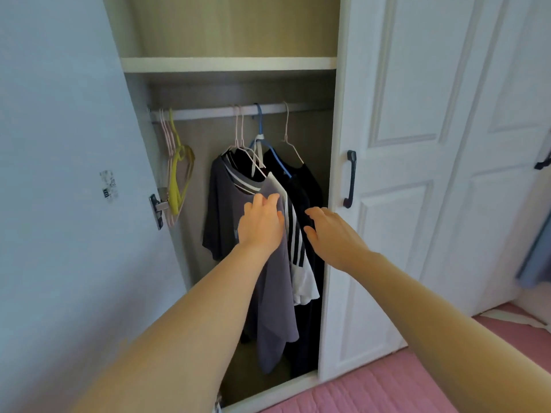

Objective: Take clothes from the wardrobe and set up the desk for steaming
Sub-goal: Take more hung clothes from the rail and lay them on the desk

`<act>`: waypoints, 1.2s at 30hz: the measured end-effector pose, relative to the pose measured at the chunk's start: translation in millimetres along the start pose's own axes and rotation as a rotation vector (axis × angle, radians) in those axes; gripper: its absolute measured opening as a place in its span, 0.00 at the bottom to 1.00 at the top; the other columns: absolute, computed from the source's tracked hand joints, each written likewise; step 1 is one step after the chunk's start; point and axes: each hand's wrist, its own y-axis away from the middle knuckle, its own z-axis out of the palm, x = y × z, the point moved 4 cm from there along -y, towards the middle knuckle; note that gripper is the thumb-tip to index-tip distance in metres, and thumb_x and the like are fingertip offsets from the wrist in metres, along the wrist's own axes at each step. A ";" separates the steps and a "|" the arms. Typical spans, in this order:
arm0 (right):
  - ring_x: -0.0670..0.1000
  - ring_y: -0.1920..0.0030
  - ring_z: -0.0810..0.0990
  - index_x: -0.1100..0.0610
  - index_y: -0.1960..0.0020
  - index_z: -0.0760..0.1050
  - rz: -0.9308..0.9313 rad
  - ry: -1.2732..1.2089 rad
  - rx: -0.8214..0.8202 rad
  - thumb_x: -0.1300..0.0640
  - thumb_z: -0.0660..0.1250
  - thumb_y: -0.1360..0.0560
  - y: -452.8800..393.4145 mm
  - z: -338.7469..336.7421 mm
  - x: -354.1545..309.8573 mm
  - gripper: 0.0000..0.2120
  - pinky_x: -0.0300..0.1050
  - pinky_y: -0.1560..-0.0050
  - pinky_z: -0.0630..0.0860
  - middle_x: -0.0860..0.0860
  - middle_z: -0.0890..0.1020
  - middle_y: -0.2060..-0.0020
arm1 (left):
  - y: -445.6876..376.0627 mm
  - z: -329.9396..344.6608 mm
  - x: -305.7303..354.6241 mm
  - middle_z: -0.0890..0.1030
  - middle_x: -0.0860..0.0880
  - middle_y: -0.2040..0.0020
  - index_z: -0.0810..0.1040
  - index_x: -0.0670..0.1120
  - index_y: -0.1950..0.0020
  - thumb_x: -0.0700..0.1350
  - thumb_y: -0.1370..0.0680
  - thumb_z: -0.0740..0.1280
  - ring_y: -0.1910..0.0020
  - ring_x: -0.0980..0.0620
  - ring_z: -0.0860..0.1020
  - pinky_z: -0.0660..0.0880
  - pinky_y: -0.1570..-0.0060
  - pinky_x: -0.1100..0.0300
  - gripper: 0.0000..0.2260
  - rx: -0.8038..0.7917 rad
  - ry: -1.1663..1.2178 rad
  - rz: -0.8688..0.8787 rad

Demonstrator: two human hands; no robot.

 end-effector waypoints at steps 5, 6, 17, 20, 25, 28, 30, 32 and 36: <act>0.54 0.41 0.77 0.56 0.29 0.65 -0.011 -0.095 0.033 0.55 0.57 0.19 -57.0 9.7 11.1 0.19 0.43 0.44 0.74 0.54 0.75 0.37 | -53.8 9.4 -12.0 0.68 0.47 0.34 0.62 0.53 0.26 0.50 0.18 0.56 0.37 0.44 0.68 0.75 0.48 0.50 0.20 -0.018 -0.115 0.105; 0.53 0.41 0.77 0.56 0.29 0.65 -0.015 -0.117 0.041 0.55 0.58 0.19 -67.3 12.2 12.5 0.19 0.43 0.44 0.74 0.54 0.75 0.37 | -62.1 11.5 -15.0 0.68 0.47 0.34 0.61 0.53 0.25 0.51 0.18 0.56 0.37 0.44 0.68 0.75 0.48 0.49 0.20 -0.017 -0.123 0.106; 0.54 0.47 0.80 0.58 0.28 0.63 -0.013 -0.186 0.038 0.56 0.58 0.19 -133.9 40.4 10.3 0.20 0.47 0.46 0.78 0.56 0.79 0.43 | -89.6 25.2 -37.6 0.72 0.44 0.45 0.71 0.45 0.43 0.50 0.18 0.56 0.48 0.44 0.73 0.75 0.55 0.51 0.11 0.122 -0.079 0.099; 0.55 0.49 0.81 0.59 0.28 0.63 0.007 -0.203 0.029 0.53 0.60 0.19 -142.2 50.5 8.4 0.22 0.49 0.47 0.78 0.57 0.81 0.46 | -98.7 20.8 -52.7 0.71 0.44 0.45 0.70 0.44 0.48 0.41 0.21 0.61 0.52 0.45 0.74 0.74 0.55 0.51 0.03 0.132 0.179 -0.061; 0.54 0.52 0.81 0.60 0.28 0.63 0.053 -0.262 -0.001 0.55 0.60 0.19 -162.1 63.9 -1.3 0.22 0.45 0.53 0.77 0.57 0.81 0.48 | -119.9 13.7 -72.5 0.73 0.49 0.51 0.63 0.46 0.45 0.34 0.23 0.62 0.54 0.49 0.75 0.71 0.59 0.58 0.13 0.151 0.610 -0.268; 0.53 0.58 0.78 0.61 0.27 0.60 0.115 -0.345 -0.055 0.63 0.57 0.20 -178.8 67.7 -9.4 0.22 0.43 0.60 0.72 0.59 0.78 0.48 | -130.1 19.6 -85.2 0.79 0.48 0.48 0.66 0.45 0.38 0.36 0.22 0.63 0.50 0.49 0.77 0.74 0.51 0.55 0.14 0.104 0.781 -0.410; 0.55 0.53 0.77 0.61 0.27 0.60 0.146 -0.410 -0.074 0.66 0.57 0.21 -190.4 70.7 -14.6 0.23 0.43 0.59 0.71 0.60 0.77 0.44 | -138.4 22.0 -90.3 0.81 0.48 0.52 0.71 0.46 0.42 0.36 0.22 0.64 0.49 0.47 0.78 0.76 0.47 0.52 0.11 0.105 0.842 -0.461; 0.53 0.54 0.75 0.61 0.29 0.63 0.176 -0.488 -0.073 0.66 0.56 0.22 -200.7 75.0 -19.7 0.21 0.41 0.60 0.70 0.61 0.76 0.44 | -146.8 21.0 -92.7 0.81 0.47 0.51 0.74 0.44 0.42 0.36 0.23 0.66 0.49 0.46 0.79 0.76 0.49 0.54 0.11 0.097 0.900 -0.499; 0.51 0.60 0.73 0.59 0.36 0.71 0.269 -0.683 -0.033 0.65 0.55 0.20 -211.4 85.6 -20.5 0.15 0.40 0.65 0.68 0.57 0.77 0.53 | -158.8 22.8 -91.9 0.81 0.45 0.47 0.74 0.42 0.39 0.36 0.22 0.66 0.47 0.47 0.81 0.77 0.45 0.51 0.12 -0.003 1.079 -0.541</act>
